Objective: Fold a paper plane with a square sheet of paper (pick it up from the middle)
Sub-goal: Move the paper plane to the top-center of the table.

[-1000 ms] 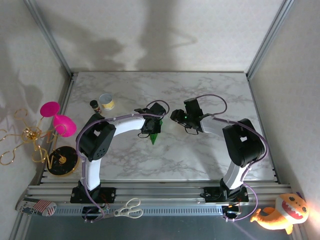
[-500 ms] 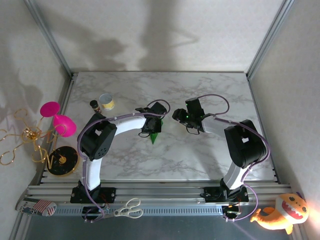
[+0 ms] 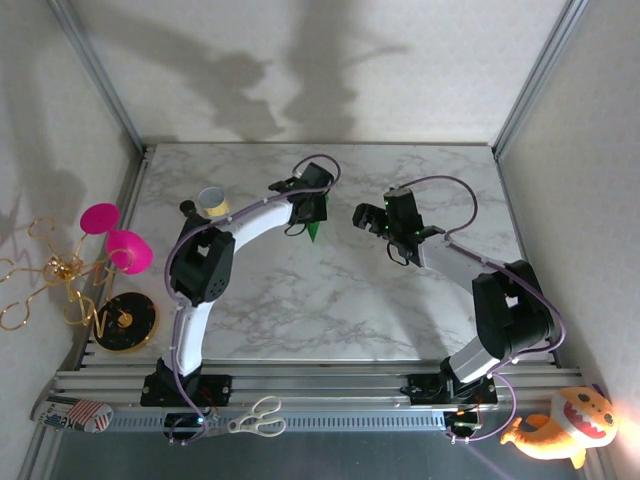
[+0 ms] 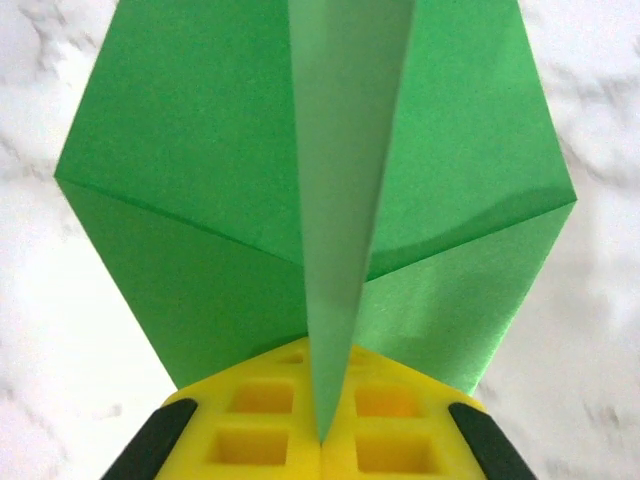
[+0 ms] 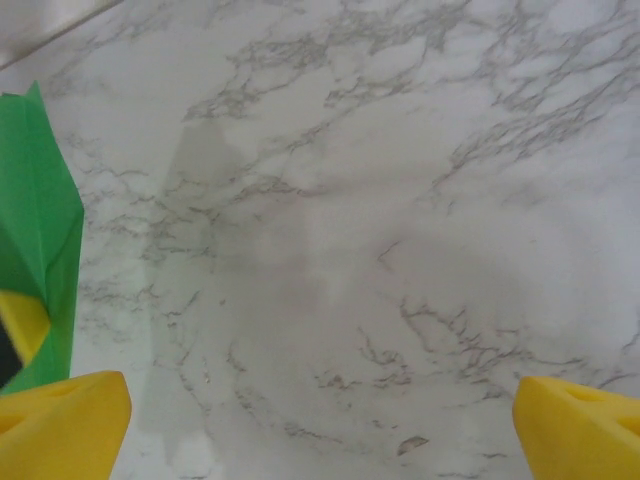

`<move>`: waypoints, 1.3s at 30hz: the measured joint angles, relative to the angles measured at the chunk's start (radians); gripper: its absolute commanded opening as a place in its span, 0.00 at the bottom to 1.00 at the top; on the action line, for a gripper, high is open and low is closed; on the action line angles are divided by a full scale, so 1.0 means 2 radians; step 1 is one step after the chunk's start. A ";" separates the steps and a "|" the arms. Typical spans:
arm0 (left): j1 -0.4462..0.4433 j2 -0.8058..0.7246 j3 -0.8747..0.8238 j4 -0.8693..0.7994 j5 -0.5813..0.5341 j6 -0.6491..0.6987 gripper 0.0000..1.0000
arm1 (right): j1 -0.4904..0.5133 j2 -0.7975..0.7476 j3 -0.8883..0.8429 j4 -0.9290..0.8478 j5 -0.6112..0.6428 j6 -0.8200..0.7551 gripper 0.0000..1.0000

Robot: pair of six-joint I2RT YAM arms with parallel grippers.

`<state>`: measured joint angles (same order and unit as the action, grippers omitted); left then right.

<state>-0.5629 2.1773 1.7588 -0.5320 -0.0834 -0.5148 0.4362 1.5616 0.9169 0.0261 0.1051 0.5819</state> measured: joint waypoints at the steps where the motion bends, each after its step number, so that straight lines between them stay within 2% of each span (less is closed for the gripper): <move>1: 0.006 0.017 0.021 -0.002 0.000 0.003 0.03 | 0.000 -0.001 -0.001 0.000 0.004 -0.005 0.99; 10: 0.023 0.115 0.141 -0.038 -0.002 0.047 0.05 | 0.000 -0.001 -0.006 -0.002 0.013 -0.025 0.99; 15: 0.024 0.124 0.147 -0.052 -0.002 0.055 0.08 | 0.000 -0.001 -0.014 -0.001 0.013 -0.030 0.99; 23: 0.025 0.132 0.151 -0.055 -0.002 0.055 0.20 | 0.000 -0.001 -0.014 0.000 0.013 -0.031 0.99; 39: 0.025 0.146 0.158 -0.051 -0.002 0.051 0.31 | 0.000 0.000 -0.014 -0.001 0.011 -0.031 0.99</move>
<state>-0.5133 2.4695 2.0750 -0.6342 -0.0864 -0.4137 0.4362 1.5616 0.8890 0.0246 0.1268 0.5205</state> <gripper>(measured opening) 0.299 0.986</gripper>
